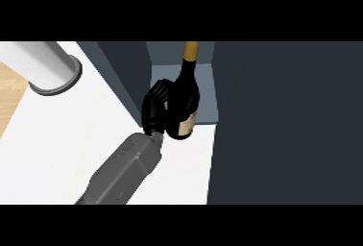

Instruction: Pick up the wine, place it into the cabinet and close the cabinet

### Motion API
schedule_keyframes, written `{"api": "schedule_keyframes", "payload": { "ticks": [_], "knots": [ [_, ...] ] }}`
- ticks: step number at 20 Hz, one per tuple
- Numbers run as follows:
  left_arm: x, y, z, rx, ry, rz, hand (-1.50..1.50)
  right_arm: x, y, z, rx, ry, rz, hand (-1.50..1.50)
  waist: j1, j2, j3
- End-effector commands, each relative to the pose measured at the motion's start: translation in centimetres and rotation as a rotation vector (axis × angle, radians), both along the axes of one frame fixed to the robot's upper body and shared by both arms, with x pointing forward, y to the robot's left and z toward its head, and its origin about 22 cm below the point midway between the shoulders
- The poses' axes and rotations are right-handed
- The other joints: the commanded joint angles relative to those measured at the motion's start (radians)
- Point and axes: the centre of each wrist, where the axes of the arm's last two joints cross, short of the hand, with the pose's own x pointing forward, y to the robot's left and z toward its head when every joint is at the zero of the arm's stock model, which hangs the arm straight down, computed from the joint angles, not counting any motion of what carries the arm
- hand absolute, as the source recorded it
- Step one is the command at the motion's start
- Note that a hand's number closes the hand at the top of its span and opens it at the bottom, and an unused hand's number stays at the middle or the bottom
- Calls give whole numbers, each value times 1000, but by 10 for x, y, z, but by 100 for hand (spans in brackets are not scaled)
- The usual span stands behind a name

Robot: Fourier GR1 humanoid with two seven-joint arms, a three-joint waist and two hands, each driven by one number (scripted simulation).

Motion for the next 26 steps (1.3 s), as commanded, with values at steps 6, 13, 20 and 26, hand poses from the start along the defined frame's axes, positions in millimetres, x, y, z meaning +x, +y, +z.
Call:
{"api": "schedule_keyframes", "payload": {
  "ticks": [6, 13, 20, 26],
  "knots": [
    [37, -8, 27, -11, 29, 32, 150, -28, -1, 29, 64, -41, 75, -150, -8, 4, -1],
    [60, 3, 34, 4, 16, 57, 150, -24, -12, 22, 62, -40, 58, -150, -7, 6, 1],
    [80, 5, 56, 147, -5, 116, 150, -14, -9, 16, 62, -29, 43, -150, -6, 8, 1],
    [93, 38, 59, 371, 0, 261, -150, -16, -4, 8, 67, -19, 70, -150, -11, 6, 2]
  ]
}}
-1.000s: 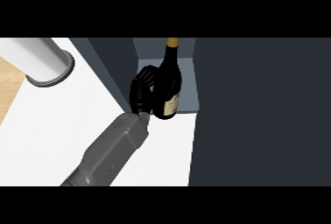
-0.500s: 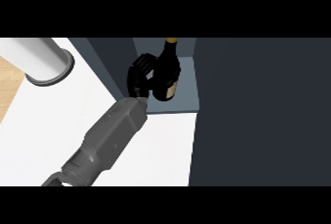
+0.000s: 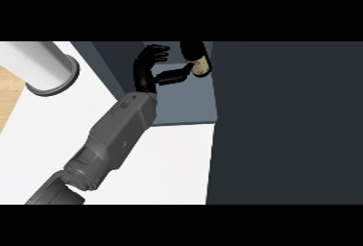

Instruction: Pick up the wine, place it into the cabinet and close the cabinet

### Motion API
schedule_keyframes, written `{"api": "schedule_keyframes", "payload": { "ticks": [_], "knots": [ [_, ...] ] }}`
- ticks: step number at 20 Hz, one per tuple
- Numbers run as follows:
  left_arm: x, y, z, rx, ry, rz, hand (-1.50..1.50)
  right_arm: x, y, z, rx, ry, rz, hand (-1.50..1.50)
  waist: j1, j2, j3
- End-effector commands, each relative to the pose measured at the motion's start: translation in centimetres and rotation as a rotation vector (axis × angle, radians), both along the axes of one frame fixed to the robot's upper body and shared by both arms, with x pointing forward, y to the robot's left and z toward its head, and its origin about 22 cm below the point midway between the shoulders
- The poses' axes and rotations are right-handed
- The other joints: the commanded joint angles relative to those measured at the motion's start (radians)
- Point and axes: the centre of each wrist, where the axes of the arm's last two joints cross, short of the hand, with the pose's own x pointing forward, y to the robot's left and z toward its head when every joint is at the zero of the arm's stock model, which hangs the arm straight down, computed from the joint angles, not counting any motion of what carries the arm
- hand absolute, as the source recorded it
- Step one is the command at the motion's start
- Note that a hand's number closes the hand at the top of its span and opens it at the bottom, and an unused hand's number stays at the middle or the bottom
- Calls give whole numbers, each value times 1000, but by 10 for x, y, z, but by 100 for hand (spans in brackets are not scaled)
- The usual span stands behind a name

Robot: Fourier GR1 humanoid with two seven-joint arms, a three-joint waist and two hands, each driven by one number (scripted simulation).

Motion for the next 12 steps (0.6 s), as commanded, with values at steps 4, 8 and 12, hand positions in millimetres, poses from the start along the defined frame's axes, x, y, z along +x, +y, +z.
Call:
{"api": "schedule_keyframes", "payload": {
  "ticks": [4, 8, 12],
  "knots": [
    [13, 16, 11, 179, 10, 79, -150, -28, -5, 21, 60, -26, 78, -150, -12, 2, 1],
    [11, 31, 1, 191, 34, 74, -150, -35, -8, 25, 64, -48, 79, -150, -16, 2, 0],
    [7, 37, -10, 207, 52, 89, -150, -22, -2, 17, 79, -33, 59, -150, -4, 4, 0]
  ]
}}
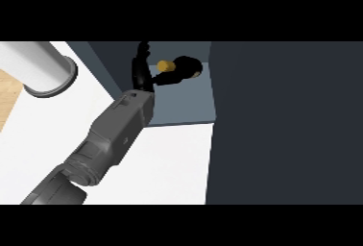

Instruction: Pick up the wine, place it into the cabinet and close the cabinet

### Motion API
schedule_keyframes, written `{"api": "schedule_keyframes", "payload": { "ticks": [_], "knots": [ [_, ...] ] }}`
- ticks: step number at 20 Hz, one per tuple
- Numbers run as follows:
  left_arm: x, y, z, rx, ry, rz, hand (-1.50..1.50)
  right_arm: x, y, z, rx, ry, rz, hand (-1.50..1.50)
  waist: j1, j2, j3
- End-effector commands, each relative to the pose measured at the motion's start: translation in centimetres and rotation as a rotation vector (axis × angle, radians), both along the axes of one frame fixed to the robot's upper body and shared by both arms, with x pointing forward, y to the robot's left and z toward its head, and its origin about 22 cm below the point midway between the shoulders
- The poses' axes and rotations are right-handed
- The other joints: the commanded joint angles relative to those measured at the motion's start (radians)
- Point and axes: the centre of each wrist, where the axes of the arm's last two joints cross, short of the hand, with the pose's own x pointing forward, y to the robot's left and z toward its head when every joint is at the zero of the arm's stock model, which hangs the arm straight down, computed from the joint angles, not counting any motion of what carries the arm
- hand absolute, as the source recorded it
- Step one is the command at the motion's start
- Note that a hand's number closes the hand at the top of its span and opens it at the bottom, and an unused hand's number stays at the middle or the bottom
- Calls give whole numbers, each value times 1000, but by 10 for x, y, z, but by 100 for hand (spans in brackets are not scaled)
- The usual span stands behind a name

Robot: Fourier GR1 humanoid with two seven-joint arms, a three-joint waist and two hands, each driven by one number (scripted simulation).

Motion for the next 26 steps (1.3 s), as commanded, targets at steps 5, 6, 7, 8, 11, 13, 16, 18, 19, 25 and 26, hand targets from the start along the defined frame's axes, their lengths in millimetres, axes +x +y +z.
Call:
{"api": "schedule_keyframes", "payload": {
  "ticks": [5, 6, 7, 8, 11, 13, 16, 18, 19, 25, 26],
  "knots": [
    [5, 29, -1, 84, -31, 69, -150, -29, -3, 23, 78, -38, 54, -150, -1, 5, -2],
    [10, 32, 8, 56, -21, 52, -150, -39, -8, 29, 43, -29, 76, -150, -4, 2, -2],
    [12, 26, 13, 55, -24, 63, -150, -27, -5, 19, 45, -32, 61, -150, -3, 5, -2],
    [6, 45, -2, 49, -42, 35, -150, -27, -3, 21, 74, -44, 78, -150, -1, 8, -2],
    [9, 32, 7, 48, -88, -38, -150, -28, -5, 17, 58, -11, 64, -150, 2, 4, -2],
    [5, 13, 4, 14, -113, -75, -150, -37, -4, 26, 52, -50, 70, -150, 11, -1, -3],
    [11, 14, 19, 8, -159, -110, -150, -36, -2, 22, 67, -36, 63, -150, 13, -4, -2],
    [-2, 8, -5, -16, -166, -153, -150, -39, -2, 21, 69, -16, 38, -150, 20, -6, -2],
    [7, -3, 19, -49, -167, -179, -150, -44, -3, 31, 68, -30, 57, -150, 25, -8, -3],
    [-2, -12, 13, -138, -250, -253, -150, -35, -7, 21, 56, -25, 40, -150, 54, -19, -1],
    [-5, 6, -1, -128, -267, -233, -150, -46, -3, 26, 73, -24, 41, -150, 47, -19, -2]
  ]
}}
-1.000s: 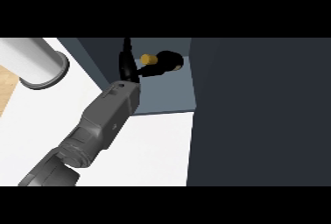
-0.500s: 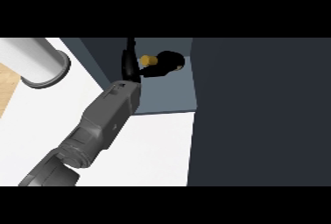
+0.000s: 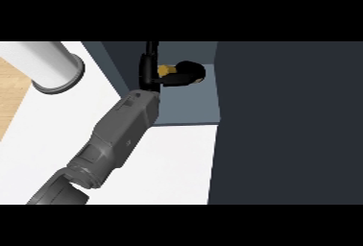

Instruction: Pick up the wine, place it into the cabinet and close the cabinet

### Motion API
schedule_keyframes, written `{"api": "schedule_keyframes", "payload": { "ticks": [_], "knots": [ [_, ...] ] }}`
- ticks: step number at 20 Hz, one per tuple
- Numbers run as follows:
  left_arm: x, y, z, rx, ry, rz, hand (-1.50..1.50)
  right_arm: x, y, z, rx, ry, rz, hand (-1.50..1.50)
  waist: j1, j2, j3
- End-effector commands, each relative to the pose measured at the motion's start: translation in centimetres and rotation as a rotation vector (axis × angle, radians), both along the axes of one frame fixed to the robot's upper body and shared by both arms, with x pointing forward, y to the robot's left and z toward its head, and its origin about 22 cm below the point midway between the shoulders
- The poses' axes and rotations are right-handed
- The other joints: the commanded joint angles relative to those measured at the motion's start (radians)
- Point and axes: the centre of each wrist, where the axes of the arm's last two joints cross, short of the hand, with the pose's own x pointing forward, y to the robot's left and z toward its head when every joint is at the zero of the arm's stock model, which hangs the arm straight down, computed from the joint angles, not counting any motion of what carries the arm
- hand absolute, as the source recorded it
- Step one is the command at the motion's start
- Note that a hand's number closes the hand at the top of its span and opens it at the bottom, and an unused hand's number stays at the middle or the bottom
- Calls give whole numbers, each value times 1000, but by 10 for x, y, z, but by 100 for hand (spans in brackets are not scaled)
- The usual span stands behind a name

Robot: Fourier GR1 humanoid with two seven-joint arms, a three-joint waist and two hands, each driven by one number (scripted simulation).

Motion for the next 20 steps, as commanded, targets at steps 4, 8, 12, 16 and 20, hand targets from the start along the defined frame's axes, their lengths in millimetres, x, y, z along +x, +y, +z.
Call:
{"api": "schedule_keyframes", "payload": {
  "ticks": [4, 8, 12, 16, 20],
  "knots": [
    [-6, 6, -2, -62, -41, -42, -150, -43, -8, 38, 60, -43, 12, -150, 26, -12, 0],
    [-24, -10, -6, -86, -60, -97, -150, -33, -9, 28, 55, -25, -11, -150, 43, -16, 1],
    [-35, -13, -6, -109, -68, -104, -150, -40, -10, 36, 33, -57, 3, -150, 39, -16, 0],
    [-58, -10, -8, -148, -45, -175, -150, -38, -6, 31, 69, -44, -31, -150, 57, -24, 0],
    [-88, -12, -11, -187, -42, -198, -150, -37, -7, 31, 53, -44, -16, -150, 53, -20, 0]
  ]
}}
